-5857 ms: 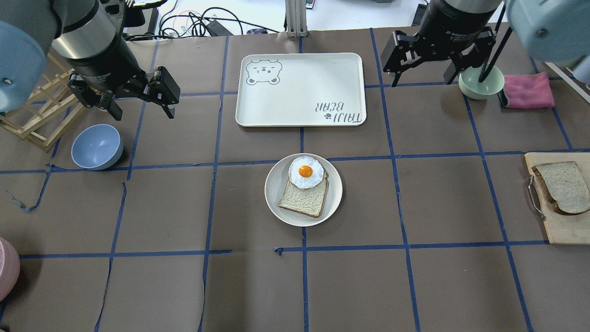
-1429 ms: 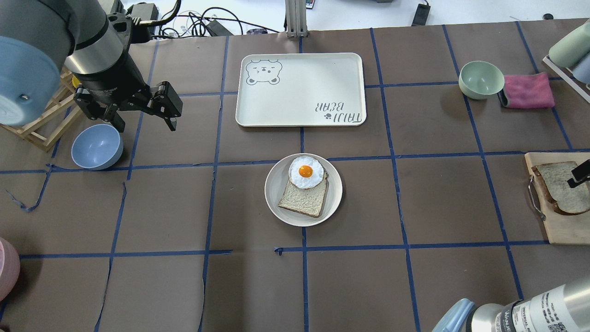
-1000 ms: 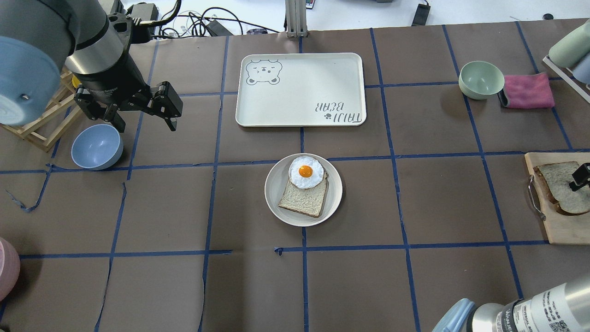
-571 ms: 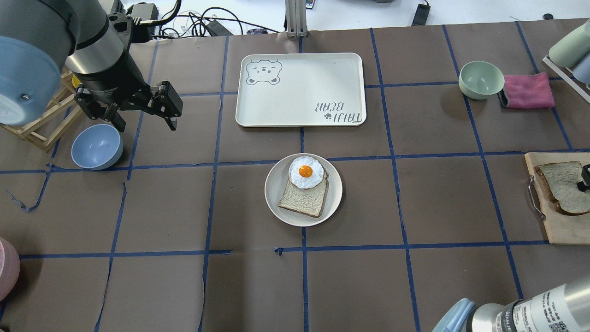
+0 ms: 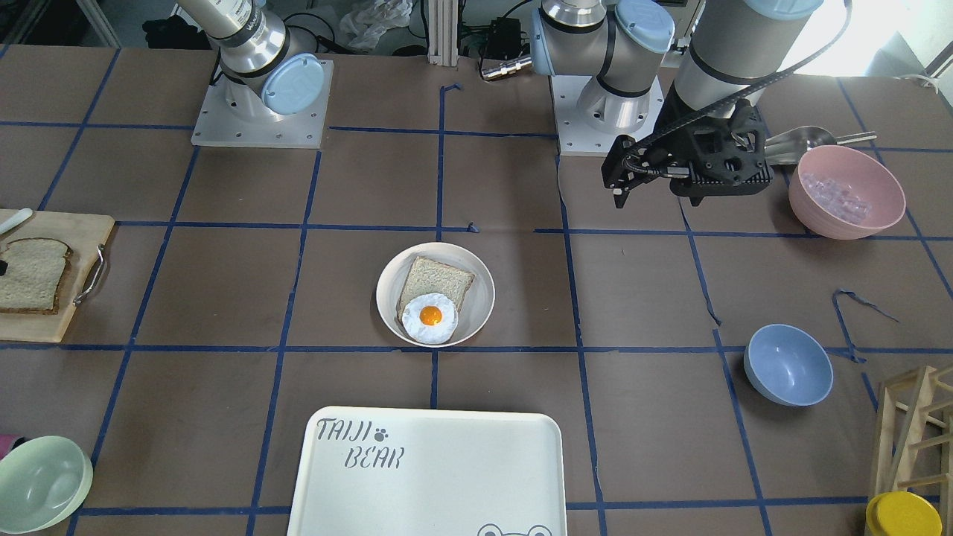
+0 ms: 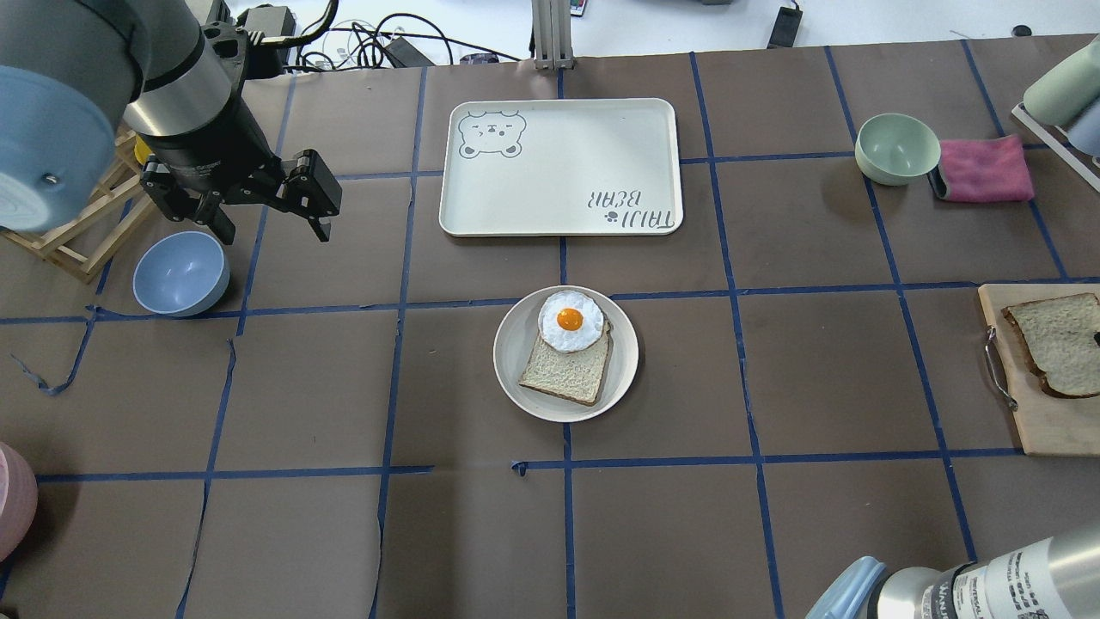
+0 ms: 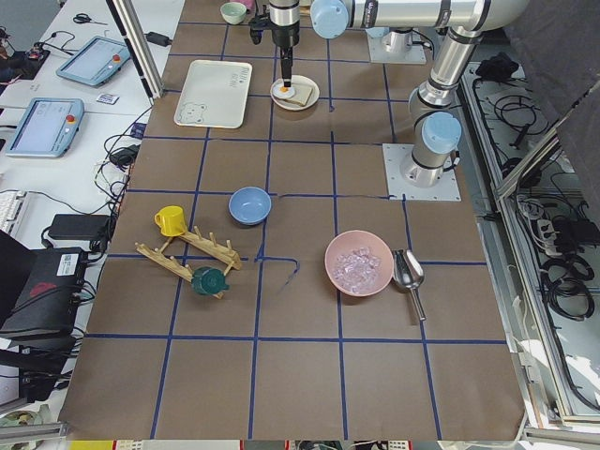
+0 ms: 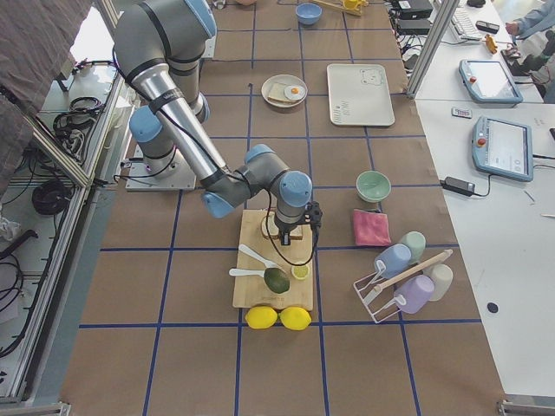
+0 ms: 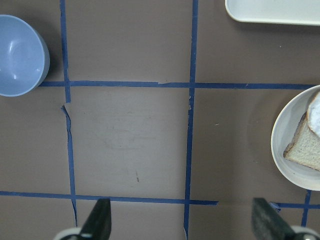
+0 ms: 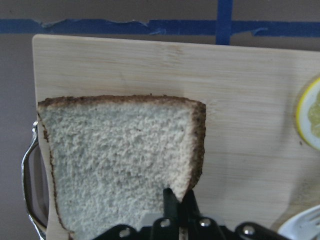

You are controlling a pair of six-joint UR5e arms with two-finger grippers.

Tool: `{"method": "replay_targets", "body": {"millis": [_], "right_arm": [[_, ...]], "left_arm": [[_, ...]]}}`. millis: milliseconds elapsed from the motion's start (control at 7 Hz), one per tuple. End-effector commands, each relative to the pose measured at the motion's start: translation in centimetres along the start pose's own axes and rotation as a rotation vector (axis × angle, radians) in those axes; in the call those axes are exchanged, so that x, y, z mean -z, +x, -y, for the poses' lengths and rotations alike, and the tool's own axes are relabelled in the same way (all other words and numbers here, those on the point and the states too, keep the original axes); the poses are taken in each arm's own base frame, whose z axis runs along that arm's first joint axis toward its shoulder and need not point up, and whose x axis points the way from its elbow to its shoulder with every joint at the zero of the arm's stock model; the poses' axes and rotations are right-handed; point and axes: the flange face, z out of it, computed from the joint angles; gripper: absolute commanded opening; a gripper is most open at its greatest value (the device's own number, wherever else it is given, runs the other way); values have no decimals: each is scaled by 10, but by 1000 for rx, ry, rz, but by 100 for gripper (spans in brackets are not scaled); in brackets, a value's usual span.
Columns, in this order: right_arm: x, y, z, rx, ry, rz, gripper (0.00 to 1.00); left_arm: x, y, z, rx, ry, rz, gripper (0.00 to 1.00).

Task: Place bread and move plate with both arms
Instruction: 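Carry the bread slice with the right gripper over the white plate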

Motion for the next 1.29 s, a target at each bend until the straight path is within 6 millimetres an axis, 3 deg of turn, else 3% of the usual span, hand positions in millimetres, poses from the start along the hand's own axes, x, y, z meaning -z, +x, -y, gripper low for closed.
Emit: {"method": "replay_targets", "body": {"millis": [0,143,286,429,571,714,857,1000,1143], "right_arm": [[51,-22,-2,31,49,-56,0],[77,-58,8,77,57,-62,0],[103,-116,27,129,52,-61,0],[127,-185,39,118,29,-8,0],[136,-286,60,118,36,75,0],[126,-386,68,128,18,104,0],[120,-479,60,162,28,153,0],[109,-547,48,122,26,192,0],[95,-590,44,136,72,250,0]], "left_arm": [[-1,0,1,0,-1,0,100],[0,0,1,-1,0,0,100],[1,0,0,0,2,0,100],[1,0,0,0,4,0,100],[1,1,0,0,5,-2,100],[1,1,0,0,8,-2,100],[2,1,-1,-1,10,0,100],[2,0,0,1,10,-2,100],[2,1,-1,-1,10,-2,100]]}}
